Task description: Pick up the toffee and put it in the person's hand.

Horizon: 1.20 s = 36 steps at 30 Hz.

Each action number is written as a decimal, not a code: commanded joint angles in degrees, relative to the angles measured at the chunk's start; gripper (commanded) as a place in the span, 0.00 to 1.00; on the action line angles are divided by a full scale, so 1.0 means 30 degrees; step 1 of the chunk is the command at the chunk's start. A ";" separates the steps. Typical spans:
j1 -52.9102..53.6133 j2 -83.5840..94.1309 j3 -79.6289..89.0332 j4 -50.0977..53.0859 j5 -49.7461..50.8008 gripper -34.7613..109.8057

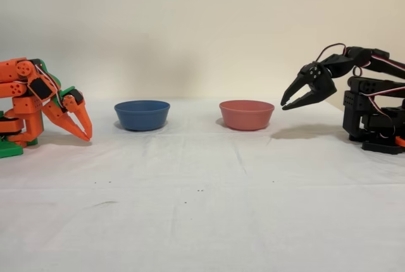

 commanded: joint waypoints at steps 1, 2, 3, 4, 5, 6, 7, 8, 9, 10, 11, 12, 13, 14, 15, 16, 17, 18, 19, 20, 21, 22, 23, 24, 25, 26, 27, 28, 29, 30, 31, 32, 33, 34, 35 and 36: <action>0.0205 0.0762 0.0410 -0.0059 -0.0029 0.24; 0.0205 0.0850 0.0586 0.0000 -0.0059 0.24; 0.0205 0.1025 0.0850 0.0029 -0.0029 0.24; 0.0205 0.1230 0.1055 0.0146 0.0000 0.24; 0.0205 0.1436 0.1230 0.0234 0.0000 0.24; 0.0205 0.1523 0.1406 0.0234 0.0000 0.24; 0.0205 0.1611 0.1582 0.0176 0.0029 0.24; 0.0234 0.1729 0.1758 0.0117 0.0059 0.24; 0.0234 0.1816 0.1934 0.0029 0.0088 0.24; 0.0234 0.1904 0.2109 0.0000 0.0146 0.24; 0.0234 0.1992 0.2285 -0.0029 0.0176 0.24; 0.0234 0.2021 0.2432 -0.0059 0.0176 0.24; 0.0234 0.2021 0.2549 -0.0088 0.0176 0.24; 0.0234 0.2021 0.2666 -0.0088 0.0117 0.24; 0.0234 0.2021 0.2812 -0.0146 0.0117 0.24; 0.0234 0.2021 0.2988 -0.0264 0.0117 0.24; 0.0234 0.2021 0.3193 -0.0381 0.0176 0.24; 0.0234 0.2021 0.3369 -0.0498 0.0234 0.24; 0.0234 0.2021 0.3516 -0.0586 0.0293 0.24; 0.0205 0.2021 0.3574 -0.0615 0.0322 0.24; 0.0205 0.2021 0.3574 -0.0615 0.0322 0.24; 0.0205 0.2021 0.3633 -0.0645 0.0293 0.24; 0.0205 0.2021 0.3721 -0.0703 0.0293 0.24; 0.0205 0.2021 0.3838 -0.0820 0.0293 0.24; 0.0205 0.2021 0.4043 -0.0908 0.0322 0.24; 0.0205 0.2021 0.4248 -0.0996 0.0381 0.24; 0.0205 0.2021 0.4395 -0.1055 0.0381 0.24; 0.0205 0.2021 0.4453 -0.1055 0.0381 0.24; 0.0205 0.2021 0.4541 -0.1055 0.0381 0.24; 0.0205 0.2021 0.4570 -0.1055 0.0381 0.24; 0.0205 0.2021 0.4629 -0.1084 0.0381 0.24; 0.0205 0.2021 0.4717 -0.1172 0.0352 0.24; 0.0205 0.2021 0.4805 -0.1289 0.0352 0.24; 0.0205 0.2021 0.4834 -0.1289 0.0293 0.24; 0.0205 0.2021 0.4834 -0.1201 0.0205 0.24; 0.0205 0.2021 0.4834 -0.1143 0.0146 0.24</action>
